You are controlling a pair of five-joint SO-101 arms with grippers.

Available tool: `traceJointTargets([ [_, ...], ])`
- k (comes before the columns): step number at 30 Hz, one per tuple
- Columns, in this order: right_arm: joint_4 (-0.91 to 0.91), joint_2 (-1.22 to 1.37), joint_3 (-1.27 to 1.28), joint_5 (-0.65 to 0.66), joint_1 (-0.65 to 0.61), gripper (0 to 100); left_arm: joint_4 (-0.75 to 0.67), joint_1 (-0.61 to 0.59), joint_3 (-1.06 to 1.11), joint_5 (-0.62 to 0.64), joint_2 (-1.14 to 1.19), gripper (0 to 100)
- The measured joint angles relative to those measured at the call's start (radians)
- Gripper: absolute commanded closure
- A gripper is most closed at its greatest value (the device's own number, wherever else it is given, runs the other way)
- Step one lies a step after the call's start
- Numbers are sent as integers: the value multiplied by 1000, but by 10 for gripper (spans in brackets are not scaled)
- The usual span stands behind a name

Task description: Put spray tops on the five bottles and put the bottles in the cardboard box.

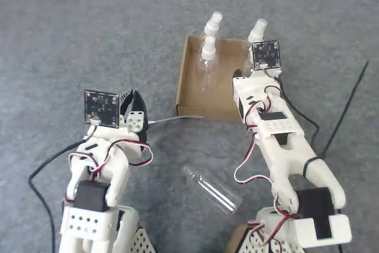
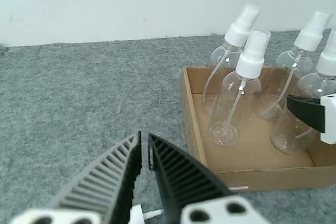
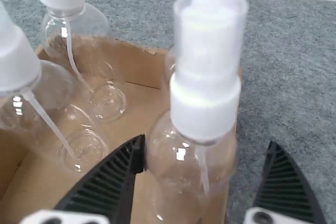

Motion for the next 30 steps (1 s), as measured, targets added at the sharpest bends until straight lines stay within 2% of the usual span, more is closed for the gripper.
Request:
traceJointTargets([
  [7,51,-44,0,0,-20,710,-44,-6,32,0,0,987],
  [30,364,-537,0,0,-34,712,-54,-6,32,0,0,987],
])
